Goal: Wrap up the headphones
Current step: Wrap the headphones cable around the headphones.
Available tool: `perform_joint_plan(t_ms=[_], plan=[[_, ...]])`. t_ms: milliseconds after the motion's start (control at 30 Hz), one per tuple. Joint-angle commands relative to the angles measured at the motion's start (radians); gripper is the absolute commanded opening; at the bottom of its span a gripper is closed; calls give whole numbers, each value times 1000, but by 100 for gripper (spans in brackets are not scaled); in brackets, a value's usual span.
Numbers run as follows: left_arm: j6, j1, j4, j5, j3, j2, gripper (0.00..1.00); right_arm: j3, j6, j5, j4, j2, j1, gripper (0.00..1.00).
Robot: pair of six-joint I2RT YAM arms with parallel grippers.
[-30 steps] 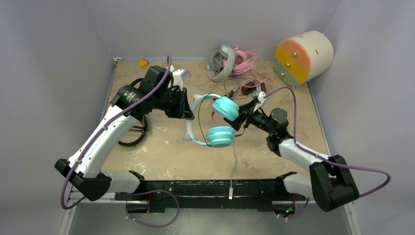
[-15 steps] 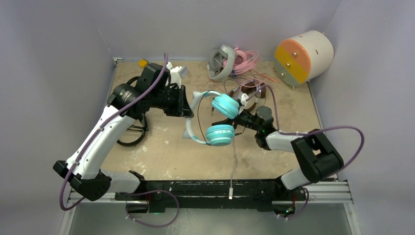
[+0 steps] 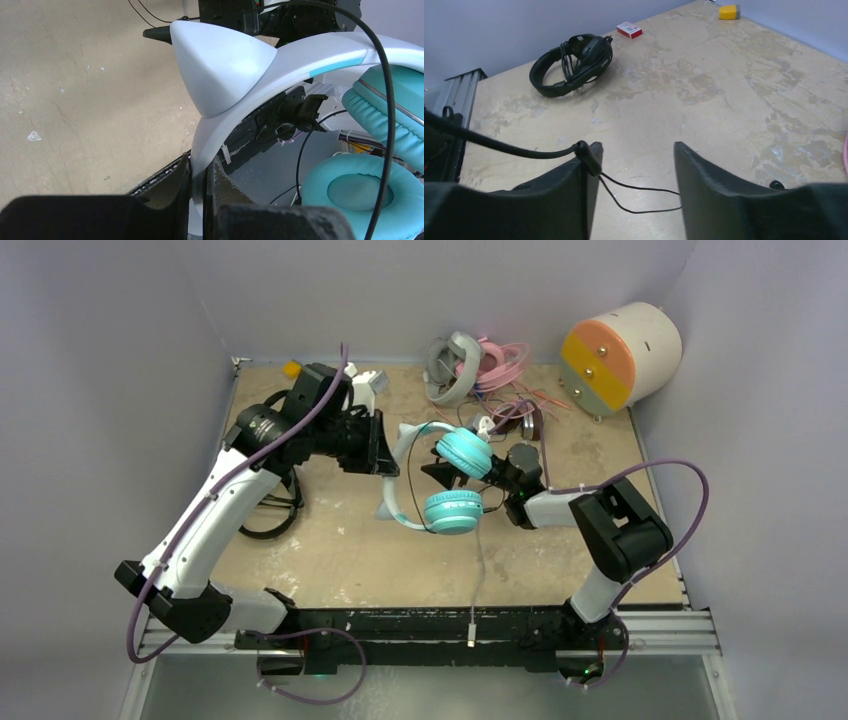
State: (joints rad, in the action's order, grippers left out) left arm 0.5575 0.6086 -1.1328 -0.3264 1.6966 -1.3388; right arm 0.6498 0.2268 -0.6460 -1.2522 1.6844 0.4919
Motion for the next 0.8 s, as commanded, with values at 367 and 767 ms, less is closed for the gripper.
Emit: perform_joint_plan(t_ms=[367,767], plan=[[-16,-31,-38,3,279,-87,0,-268,113,228,-229,-157,71,0],[-16,-140,33,71,340,-130,0,-338,87,258,-4,-339,208,0]])
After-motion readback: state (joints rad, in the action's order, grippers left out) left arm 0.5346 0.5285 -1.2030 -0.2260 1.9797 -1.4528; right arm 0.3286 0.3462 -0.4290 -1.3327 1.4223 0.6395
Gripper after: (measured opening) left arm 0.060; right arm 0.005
